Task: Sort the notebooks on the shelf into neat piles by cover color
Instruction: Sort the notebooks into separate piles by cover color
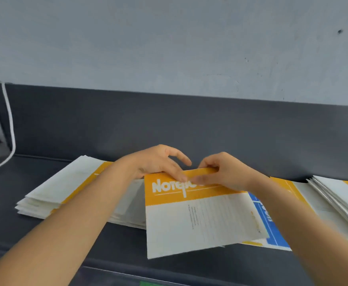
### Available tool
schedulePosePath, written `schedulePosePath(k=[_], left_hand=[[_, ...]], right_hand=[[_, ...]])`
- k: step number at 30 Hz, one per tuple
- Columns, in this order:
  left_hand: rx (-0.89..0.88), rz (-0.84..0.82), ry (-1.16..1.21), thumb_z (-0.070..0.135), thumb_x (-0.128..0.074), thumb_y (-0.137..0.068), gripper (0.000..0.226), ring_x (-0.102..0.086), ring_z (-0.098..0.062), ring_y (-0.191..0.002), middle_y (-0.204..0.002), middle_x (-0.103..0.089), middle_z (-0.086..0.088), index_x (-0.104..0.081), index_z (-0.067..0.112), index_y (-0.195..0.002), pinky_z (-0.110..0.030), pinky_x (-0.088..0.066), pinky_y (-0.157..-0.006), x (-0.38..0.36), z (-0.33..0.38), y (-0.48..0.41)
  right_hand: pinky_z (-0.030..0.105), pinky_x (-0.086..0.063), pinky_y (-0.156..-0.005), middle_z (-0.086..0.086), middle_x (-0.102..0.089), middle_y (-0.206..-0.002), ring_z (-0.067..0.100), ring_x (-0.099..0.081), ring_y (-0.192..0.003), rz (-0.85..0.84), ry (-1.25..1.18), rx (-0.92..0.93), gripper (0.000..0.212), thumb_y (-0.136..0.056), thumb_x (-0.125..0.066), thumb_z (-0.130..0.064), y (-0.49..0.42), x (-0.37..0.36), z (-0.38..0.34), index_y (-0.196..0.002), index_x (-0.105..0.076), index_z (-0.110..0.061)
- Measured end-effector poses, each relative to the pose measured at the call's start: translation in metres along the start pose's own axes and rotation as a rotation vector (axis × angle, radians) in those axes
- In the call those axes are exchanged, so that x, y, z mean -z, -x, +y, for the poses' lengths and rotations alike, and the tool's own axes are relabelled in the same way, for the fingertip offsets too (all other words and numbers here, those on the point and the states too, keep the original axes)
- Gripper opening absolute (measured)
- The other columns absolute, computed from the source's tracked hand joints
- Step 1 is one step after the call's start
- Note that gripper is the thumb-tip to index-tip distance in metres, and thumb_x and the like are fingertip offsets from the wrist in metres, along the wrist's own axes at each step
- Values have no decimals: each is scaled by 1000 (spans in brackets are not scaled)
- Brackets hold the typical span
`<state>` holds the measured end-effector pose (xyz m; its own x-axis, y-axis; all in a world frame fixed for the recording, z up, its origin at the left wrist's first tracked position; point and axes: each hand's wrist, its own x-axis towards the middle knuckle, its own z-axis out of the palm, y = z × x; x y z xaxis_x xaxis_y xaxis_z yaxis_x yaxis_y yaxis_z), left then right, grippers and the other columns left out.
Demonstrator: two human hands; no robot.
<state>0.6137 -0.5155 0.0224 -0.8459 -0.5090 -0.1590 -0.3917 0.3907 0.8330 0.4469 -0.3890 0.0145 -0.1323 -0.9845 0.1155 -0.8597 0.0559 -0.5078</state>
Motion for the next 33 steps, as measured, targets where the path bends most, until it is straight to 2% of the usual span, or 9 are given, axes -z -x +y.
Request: schedulePosePath(k=[2, 5, 8, 12, 16, 19, 22, 29, 33], left_hand=[[-1, 33, 99, 7, -76, -77, 41, -72, -23, -90, -103, -74, -10, -64, 18, -115, -32, -60, -78, 34, -22, 18], [-26, 112, 347, 4, -78, -67, 46, -72, -18, -84, -104, -72, -9, -67, 11, -111, -27, -59, -70, 82, -64, 44], [-32, 166, 465, 0, -75, -73, 43, -72, -21, -90, -108, -73, -10, -66, 7, -114, -29, -60, -67, 119, -101, 63], [-2, 472, 491, -2, -72, -81, 37, -71, -20, -90, -110, -71, -12, -62, 2, -116, -27, -59, -69, 151, -134, 72], [23, 645, 38, 13, -70, -87, 52, -60, -21, -101, -109, -60, 0, -45, 8, -131, -35, -52, -81, 171, -166, 76], [114, 423, -435, 43, -52, -96, 67, -28, -26, -143, -156, -29, -7, -27, 11, -150, -41, -32, -110, 170, -182, 76], [165, 166, -765, 62, -27, -97, 79, 12, -15, -149, -163, 9, 0, -3, 15, -156, -41, -10, -119, 164, -200, 73], [126, 251, -969, 71, -11, -92, 85, 3, -20, -150, -163, 1, -5, -6, 16, -156, -43, -6, -121, 155, -181, 74], [35, 290, -959, 76, -3, -85, 91, 3, -19, -150, -163, -1, -3, -8, 19, -155, -43, -7, -121, 119, -132, 63]], right_hand=[[18, -41, -60, -3, -59, -72, 8, -54, -64, 36, -87, -9, 27, -81, -71, -39, -12, -10, -19, -73, -60, -16], [26, -42, -64, 4, -62, -74, 15, -54, -66, 148, -306, -96, 29, -81, -71, -38, -35, -33, -43, -74, -60, -13], [33, -53, -75, 6, -72, -91, 21, -68, -79, 126, -593, -206, 25, -88, -64, -34, -58, -66, -74, -94, -66, -10], [44, -53, -90, 6, -71, -108, 24, -68, -97, 80, -871, -294, 26, -93, -58, -12, -89, -124, -127, -118, -59, -7], [30, -46, -86, -2, -52, -128, 17, -54, -107, 302, -610, -355, 37, -96, -54, -11, -116, -173, -174, -131, -45, -13], [44, -25, -114, 6, -27, -151, 29, -20, -142, 231, -215, -315, 33, -100, -40, -18, -127, -202, -189, -132, -45, -11], [50, -5, -118, 9, -26, -154, 29, -11, -145, -14, 237, -297, 48, -102, -26, -34, -137, -223, -181, -139, -38, -7], [41, -4, -118, 7, -4, -160, 24, 4, -148, 70, 337, -254, 58, -102, -18, -45, -120, -194, -165, -152, -13, -16], [40, -11, -117, 9, -9, -160, 24, -3, -148, 65, 332, -339, 61, -101, -21, -49, -94, -159, -129, -153, -13, -17]])
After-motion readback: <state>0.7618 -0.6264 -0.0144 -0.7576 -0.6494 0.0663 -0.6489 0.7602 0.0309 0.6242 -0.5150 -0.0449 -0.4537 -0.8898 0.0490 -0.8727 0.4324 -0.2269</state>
